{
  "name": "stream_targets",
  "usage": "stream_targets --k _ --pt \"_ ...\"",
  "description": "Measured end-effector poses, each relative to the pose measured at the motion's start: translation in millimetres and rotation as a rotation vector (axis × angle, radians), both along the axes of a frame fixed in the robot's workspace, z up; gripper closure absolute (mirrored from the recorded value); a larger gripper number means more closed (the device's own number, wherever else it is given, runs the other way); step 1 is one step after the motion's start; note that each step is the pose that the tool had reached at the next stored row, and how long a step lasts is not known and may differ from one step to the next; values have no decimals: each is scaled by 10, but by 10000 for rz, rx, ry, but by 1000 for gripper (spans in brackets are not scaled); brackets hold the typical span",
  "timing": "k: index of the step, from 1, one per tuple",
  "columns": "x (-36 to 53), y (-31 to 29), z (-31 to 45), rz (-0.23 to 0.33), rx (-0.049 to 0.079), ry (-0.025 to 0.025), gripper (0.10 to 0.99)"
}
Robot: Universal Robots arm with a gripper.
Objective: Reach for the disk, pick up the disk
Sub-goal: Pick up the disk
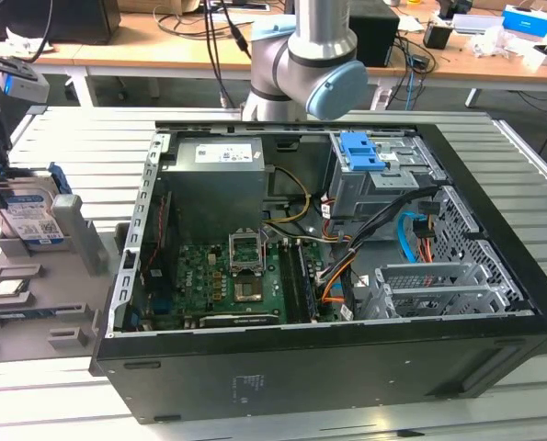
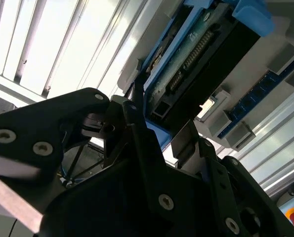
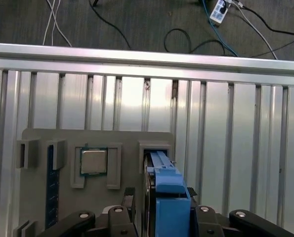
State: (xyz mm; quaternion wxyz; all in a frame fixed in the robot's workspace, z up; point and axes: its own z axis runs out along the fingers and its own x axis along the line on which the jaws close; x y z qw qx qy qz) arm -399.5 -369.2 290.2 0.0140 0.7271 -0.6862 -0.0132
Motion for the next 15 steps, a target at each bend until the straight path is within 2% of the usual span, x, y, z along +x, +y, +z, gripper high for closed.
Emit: stream_targets --k 7,8,10,15 --pt "0 0 -1 0 -1 0 604" --pt "0 0 -2 -1 0 0 616" --pt "0 0 -2 0 -1 1 718" --pt "0 0 -3 0 0 0 718"
